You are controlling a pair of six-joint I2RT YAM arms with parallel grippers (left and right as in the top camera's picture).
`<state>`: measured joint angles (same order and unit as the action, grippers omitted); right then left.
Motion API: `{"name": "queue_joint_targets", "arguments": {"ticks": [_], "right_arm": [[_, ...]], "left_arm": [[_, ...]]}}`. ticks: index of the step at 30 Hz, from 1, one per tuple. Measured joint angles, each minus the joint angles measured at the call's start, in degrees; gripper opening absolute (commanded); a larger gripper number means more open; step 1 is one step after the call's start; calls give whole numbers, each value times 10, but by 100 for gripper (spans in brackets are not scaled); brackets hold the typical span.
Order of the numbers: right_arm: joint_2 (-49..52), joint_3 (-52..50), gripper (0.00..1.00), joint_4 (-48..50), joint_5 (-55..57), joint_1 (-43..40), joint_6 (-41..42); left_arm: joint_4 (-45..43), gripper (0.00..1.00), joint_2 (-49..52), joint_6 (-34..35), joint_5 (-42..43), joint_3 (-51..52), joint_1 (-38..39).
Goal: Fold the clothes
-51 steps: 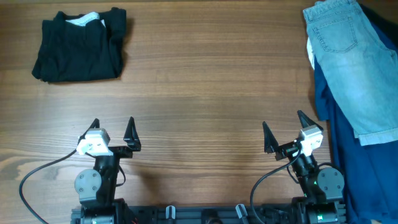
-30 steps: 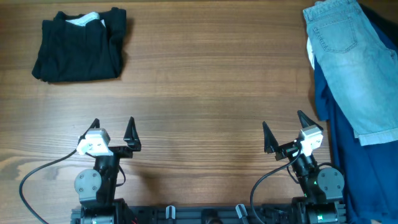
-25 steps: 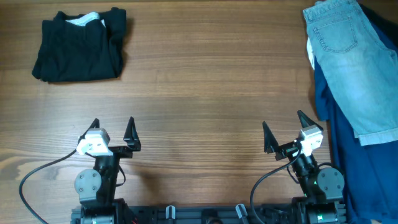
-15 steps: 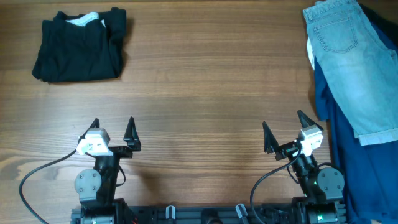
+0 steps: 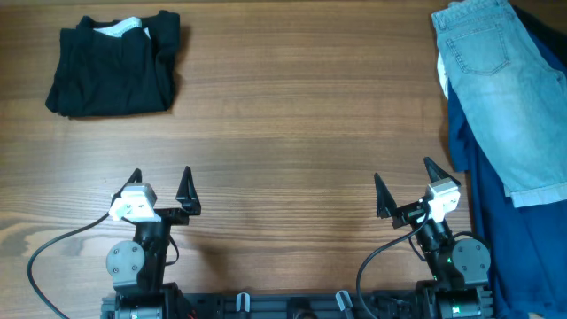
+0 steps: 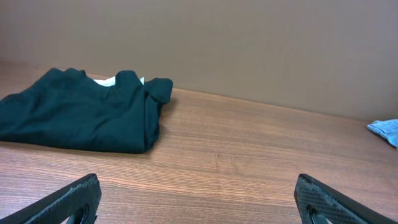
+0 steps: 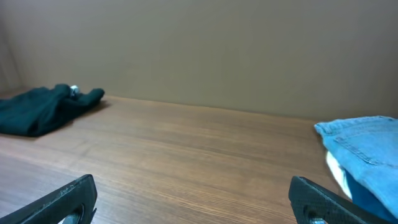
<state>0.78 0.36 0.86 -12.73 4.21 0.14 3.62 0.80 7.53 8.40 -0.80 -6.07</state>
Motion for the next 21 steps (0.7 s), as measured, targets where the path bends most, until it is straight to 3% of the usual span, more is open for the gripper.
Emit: {"name": "queue_joint_targets", "arguments": {"ticks": [12,17,21], "right_arm": [[0,18,100,148,77,0,-3],[52,106,100,151,82,0,-38],[181,217,100,142,83,0,-78]], "left_arm": [[-66,100,0,0,0,-10,0],[-35,100,53,0,0,-118,0],[3,100,160,0,0,-233,0]]}}
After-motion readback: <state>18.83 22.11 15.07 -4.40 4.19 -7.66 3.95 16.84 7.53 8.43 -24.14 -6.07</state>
